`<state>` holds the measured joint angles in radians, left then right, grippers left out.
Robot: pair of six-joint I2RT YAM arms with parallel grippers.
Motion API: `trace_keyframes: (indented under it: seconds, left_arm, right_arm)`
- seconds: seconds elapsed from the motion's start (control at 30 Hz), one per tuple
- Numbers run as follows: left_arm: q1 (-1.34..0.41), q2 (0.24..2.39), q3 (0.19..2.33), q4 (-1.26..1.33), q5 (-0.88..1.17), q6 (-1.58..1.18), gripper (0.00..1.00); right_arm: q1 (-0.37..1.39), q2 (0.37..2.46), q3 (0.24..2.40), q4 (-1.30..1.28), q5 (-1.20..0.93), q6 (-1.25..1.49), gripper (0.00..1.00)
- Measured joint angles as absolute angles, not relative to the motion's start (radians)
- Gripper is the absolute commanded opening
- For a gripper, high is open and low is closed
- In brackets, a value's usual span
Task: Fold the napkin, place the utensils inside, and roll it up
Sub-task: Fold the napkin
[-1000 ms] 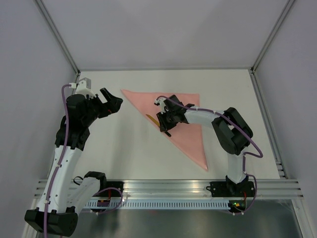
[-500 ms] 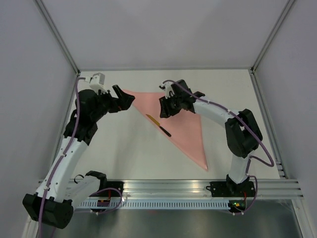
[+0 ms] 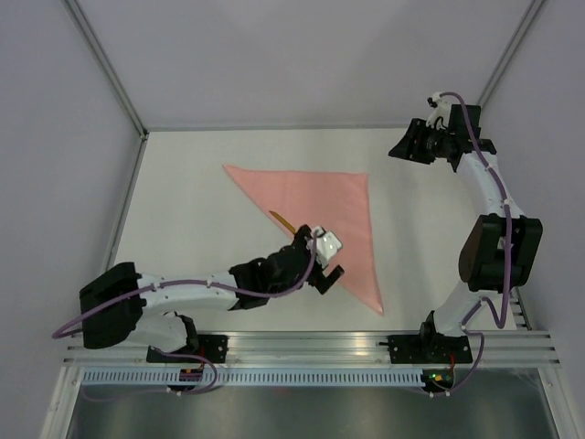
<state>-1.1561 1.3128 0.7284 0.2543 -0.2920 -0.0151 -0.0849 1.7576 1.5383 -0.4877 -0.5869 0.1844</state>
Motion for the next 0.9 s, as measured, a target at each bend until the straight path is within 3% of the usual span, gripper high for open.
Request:
trace_keyframes:
  seconds: [0.37,0.63,0.77,0.9]
  left_arm:
    - [-1.406,1.648,0.568,0.86,-0.338,0.329,1.0]
    - [-1.531,1.919,0.641,1.029,-0.371,0.521,0.95]
    - [-1.557,1.977,0.677,1.064,-0.384,0.574,0.9]
    - [-1.561,2.01,0.711,1.073,-0.386,0.595,0.77]
  right_arm:
    - [-0.084,1.747,1.509,-0.503,-0.633,0.18,0.53]
    - [-0.087,1.747,1.497,-0.505,-0.633,0.179,0.52]
    - [-0.087,1.747,1.496,-0.505,-0.633,0.179,0.52]
    - [-0.087,1.747,1.494,-0.505,-0.633,0.179,0.51]
